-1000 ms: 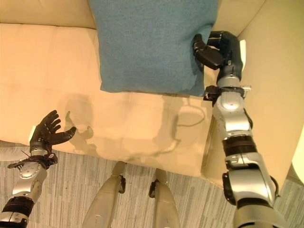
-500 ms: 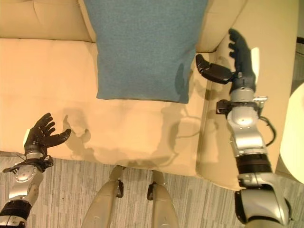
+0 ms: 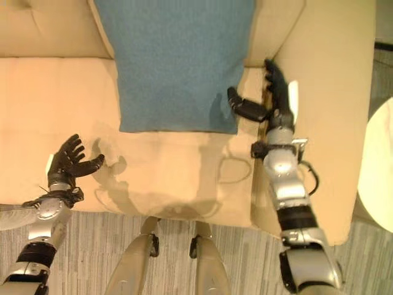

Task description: Pick up all the scattered cushions and arrange them neatly on the sofa.

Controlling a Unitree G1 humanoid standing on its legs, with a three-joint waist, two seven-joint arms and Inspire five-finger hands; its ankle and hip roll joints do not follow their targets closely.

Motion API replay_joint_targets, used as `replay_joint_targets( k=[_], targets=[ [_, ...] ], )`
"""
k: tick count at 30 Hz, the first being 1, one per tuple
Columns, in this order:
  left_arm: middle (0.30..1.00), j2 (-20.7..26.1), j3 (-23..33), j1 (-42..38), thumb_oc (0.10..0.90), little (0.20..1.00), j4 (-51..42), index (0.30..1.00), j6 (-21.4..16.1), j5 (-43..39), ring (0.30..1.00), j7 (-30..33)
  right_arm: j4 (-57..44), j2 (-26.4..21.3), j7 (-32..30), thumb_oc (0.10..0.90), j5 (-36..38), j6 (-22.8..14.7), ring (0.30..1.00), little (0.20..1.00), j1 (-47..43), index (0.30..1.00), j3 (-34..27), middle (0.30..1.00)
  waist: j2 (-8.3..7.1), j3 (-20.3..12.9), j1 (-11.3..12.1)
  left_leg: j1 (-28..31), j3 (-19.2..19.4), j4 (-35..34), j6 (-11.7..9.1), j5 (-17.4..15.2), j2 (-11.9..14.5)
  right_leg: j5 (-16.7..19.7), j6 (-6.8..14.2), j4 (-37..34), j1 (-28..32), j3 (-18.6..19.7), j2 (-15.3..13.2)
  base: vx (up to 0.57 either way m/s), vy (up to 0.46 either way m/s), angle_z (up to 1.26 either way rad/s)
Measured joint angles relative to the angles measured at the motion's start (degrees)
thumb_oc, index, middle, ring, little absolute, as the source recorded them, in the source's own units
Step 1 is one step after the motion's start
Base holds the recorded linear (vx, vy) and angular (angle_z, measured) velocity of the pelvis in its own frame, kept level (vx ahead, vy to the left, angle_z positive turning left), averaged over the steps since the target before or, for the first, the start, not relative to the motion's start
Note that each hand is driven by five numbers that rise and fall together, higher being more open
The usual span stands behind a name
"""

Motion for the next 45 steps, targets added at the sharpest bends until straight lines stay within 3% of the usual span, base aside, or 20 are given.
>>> replay_joint_targets(
  k=[2,7,10,17,21,26,30,32,33,34,36,37,38,40,42,45],
  targets=[
    [0.9,0.0,-1.0,3.7,0.8,0.9,-0.1,0.9,0.0,0.9,0.9,-0.3,-4.0,1.9,1.7,0.8,-1.1,0.0,0.9,0.9,8.0,0.9,0.1,0.9,-0.42,-2.7,-1.1,4.3,0.1,0.0,0.0,-3.3,0.6,-2.8,-0.4,-0.1,4.5,-0.2,0.6,0.08,0.008,0.05],
    [0.9,0.0,-1.1,10.2,0.8,0.9,1.5,0.9,1.4,3.3,0.9,-1.0,-5.9,1.8,4.9,0.8,-5.1,0.1,0.9,0.9,18.9,0.9,0.2,0.9,-3.76,-7.3,-3.9,8.8,1.8,-0.1,-0.2,-4.1,0.8,-3.0,-0.1,-0.9,8.8,0.6,0.8,0.02,0.004,-0.12],
    [0.9,-0.7,-1.1,14.1,0.8,0.9,3.7,0.9,2.7,5.1,0.9,-2.3,-4.2,3.5,6.6,0.8,-6.6,-0.1,0.9,0.9,25.1,0.9,0.1,0.9,-4.74,-8.9,-5.9,12.9,2.3,-0.1,-0.3,-4.9,1.1,-3.8,0.4,-0.9,12.6,0.8,1.0,0.04,-0.007,-0.12],
    [0.9,-5.5,-3.7,19.1,0.8,0.9,15.0,0.9,4.9,14.0,0.9,-4.1,10.0,4.7,11.6,0.8,-10.0,1.5,0.9,0.9,33.2,0.9,5.7,0.9,-2.56,-15.3,-7.0,18.5,4.5,-0.1,0.0,-7.4,1.8,-5.1,-0.1,-1.1,17.2,2.3,1.7,0.02,-0.031,-0.14],
    [0.9,-8.2,-3.6,22.4,0.8,0.9,22.4,0.9,6.3,16.6,0.9,-4.6,17.7,6.5,12.2,0.8,-13.0,2.1,0.9,0.9,38.2,0.9,6.8,0.9,-2.24,-17.6,-7.0,21.2,5.0,-0.1,0.1,-8.3,2.6,-5.8,-1.0,-1.3,19.5,2.2,2.4,0.02,-0.066,-0.09],
    [0.9,-8.4,-4.9,25.6,0.8,0.9,24.9,0.9,6.5,17.7,0.9,-4.5,28.2,8.1,12.0,0.8,-15.3,2.2,0.9,0.9,40.3,0.9,6.8,0.9,-2.65,-18.2,-6.7,21.7,4.7,-0.1,0.0,-7.9,3.5,-5.9,-1.2,-1.3,20.5,1.7,3.3,-0.05,-0.064,0.04],
    [0.9,-8.4,-5.5,25.7,0.8,0.9,24.8,0.9,6.5,17.7,0.9,-4.4,30.2,8.6,11.9,0.8,-15.3,2.1,0.9,0.9,39.7,0.9,7.3,0.9,-2.38,-18.0,-6.5,21.7,4.5,-0.1,-0.2,-7.5,3.7,-5.7,-1.5,-0.9,20.3,1.3,3.5,-0.15,-0.029,0.03],
    [0.9,-8.5,-5.7,24.2,0.8,0.9,26.2,0.9,6.4,18.8,0.9,-4.5,32.3,8.5,11.6,0.8,-15.4,2.2,0.9,0.9,37.7,0.9,7.9,0.9,-2.25,-17.6,-6.0,20.7,4.1,2.5,-0.7,-8.2,4.1,-6.4,-2.9,0.2,20.1,0.6,3.7,-0.22,0.012,0.0],
    [0.9,-8.4,-5.8,23.1,0.8,0.9,26.9,0.9,6.4,18.8,0.9,-4.4,32.4,8.5,11.4,0.8,-15.5,2.2,0.9,0.9,37.6,0.9,8.1,0.9,-2.98,-17.7,-5.7,20.7,3.5,2.3,-3.7,-8.7,3.9,-6.0,-5.0,0.5,19.3,0.1,3.3,-0.18,0.032,0.05],
    [0.9,-8.3,-5.4,22.4,0.8,0.9,27.3,0.9,6.4,18.8,0.9,-4.4,32.6,8.8,11.2,0.8,-15.6,2.3,0.9,0.9,37.6,0.9,8.4,0.9,-4.33,-17.7,-5.9,20.5,3.3,3.2,-6.6,-9.5,2.9,-5.7,-5.6,-0.5,19.3,0.1,2.2,-0.06,0.031,-0.07],
    [0.9,-8.5,-5.5,21.5,0.8,0.9,27.6,0.9,6.4,18.8,0.9,-4.5,32.8,9.5,11.1,0.8,-15.7,2.5,0.9,0.9,36.4,0.9,8.5,0.9,-7.13,-17.1,-5.7,21.2,3.2,11.5,-2.8,-13.6,-0.3,-4.5,-6.2,-1.0,19.1,0.4,-1.2,-0.17,0.087,-0.17],
    [0.9,-9.2,-5.5,21.5,0.8,0.9,27.9,0.9,6.4,18.8,0.9,-4.5,32.8,9.5,10.9,0.8,-15.8,2.5,0.9,0.9,36.0,0.9,8.4,0.9,-6.85,-17.2,-6.1,22.5,3.0,14.0,-2.1,-15.3,-0.8,-3.9,-5.7,-0.9,19.4,0.4,-1.5,-0.15,0.079,-0.1],
    [0.9,-10.3,-5.5,21.4,0.8,0.9,28.4,0.9,6.4,18.8,0.9,-4.4,33.1,9.3,10.5,0.8,-15.9,2.6,0.9,0.9,35.5,0.9,8.4,0.9,-5.47,-17.5,-7.2,24.2,1.7,14.4,-2.2,-16.8,-1.0,-2.9,-4.8,-0.9,19.2,0.3,-1.1,-0.11,0.057,0.1],
    [0.9,-11.8,-6.4,20.7,0.8,0.9,28.6,0.9,6.3,18.8,0.9,-4.5,33.6,8.8,9.5,0.8,-16.1,2.4,0.9,0.9,34.8,0.9,8.3,0.9,-2.4,-18.3,-8.8,27.8,0.8,6.9,-1.8,-16.5,-0.5,-2.8,-3.7,-0.8,18.3,-1.1,0.0,-0.16,0.091,0.3],
    [0.9,-11.6,-6.9,18.3,0.8,0.9,28.5,0.9,6.2,18.8,0.9,-4.4,36.9,9.3,9.5,0.8,-17.6,2.7,0.9,0.9,33.1,0.9,9.0,0.9,-2.68,-18.1,-8.5,29.9,1.3,1.6,-0.8,-15.9,-0.9,-1.3,-2.4,-0.7,17.3,-1.3,-0.2,-0.34,0.145,0.13],
    [0.9,-11.0,-8.7,16.0,0.8,0.9,28.6,0.9,6.2,18.8,0.9,-4.0,40.8,10.5,9.4,0.8,-18.8,2.9,0.9,0.9,30.0,0.9,11.2,0.9,-3.81,-17.0,-7.9,29.2,0.0,-0.1,2.1,-14.9,-2.6,0.2,-0.6,0.3,15.0,-1.0,-1.8,-0.3,0.071,0.0]
  ],
)
